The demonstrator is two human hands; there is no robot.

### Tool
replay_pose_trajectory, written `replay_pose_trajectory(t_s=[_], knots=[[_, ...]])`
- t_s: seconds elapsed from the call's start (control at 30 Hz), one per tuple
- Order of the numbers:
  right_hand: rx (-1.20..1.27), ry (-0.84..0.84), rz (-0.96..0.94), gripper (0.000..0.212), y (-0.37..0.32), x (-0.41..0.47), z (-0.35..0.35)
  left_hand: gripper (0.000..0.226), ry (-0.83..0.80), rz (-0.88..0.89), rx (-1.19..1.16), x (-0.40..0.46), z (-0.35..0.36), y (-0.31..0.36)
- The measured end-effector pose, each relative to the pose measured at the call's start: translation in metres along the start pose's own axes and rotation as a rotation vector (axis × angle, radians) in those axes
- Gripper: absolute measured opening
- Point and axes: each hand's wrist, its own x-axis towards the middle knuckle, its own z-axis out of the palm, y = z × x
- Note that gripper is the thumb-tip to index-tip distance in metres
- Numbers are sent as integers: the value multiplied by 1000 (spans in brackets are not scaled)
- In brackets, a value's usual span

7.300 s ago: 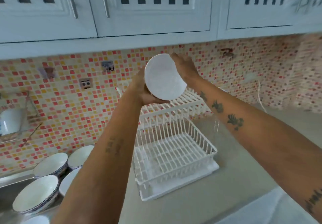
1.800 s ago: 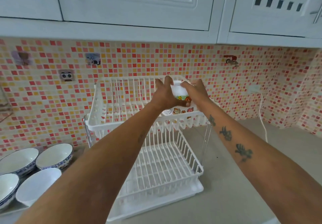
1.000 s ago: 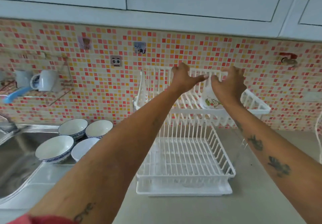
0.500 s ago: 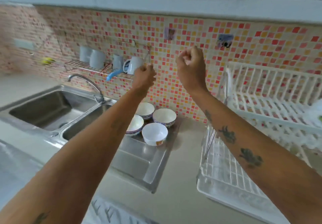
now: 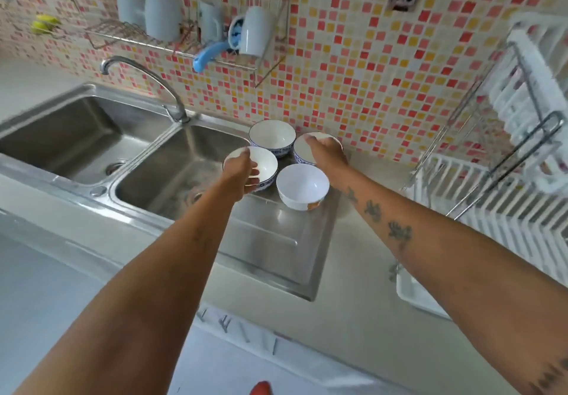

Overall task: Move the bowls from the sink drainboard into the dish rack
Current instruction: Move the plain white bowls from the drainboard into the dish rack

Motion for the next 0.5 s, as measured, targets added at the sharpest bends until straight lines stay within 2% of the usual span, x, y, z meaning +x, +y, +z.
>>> replay_pose_trajectory(t_s=[0.07,0.1,0.13,0.2,0.27,0.37,0.5], knots=[[5,19,82,43,18,15,2,50,-13,-60,-20,14,7,-18],[27,24,115,50,28,24,4,52,-15,-79,-32,20,12,-25],[43,33,145,56,35,31,4,59,-16,-90,-45,28,16,-33],[88,41,181,55,46,40,5,70,-8,-108,-73,43,27,-47],[136,29,215,50,56,50,9,61,-5,-97,-85,49,39,-55],[163,24,298,58,70,59,19,43,-25,-60,-68,56,56,-66],[186,-29,378,63,94,77,33,46,-40,-66,-115,63,75,-75]])
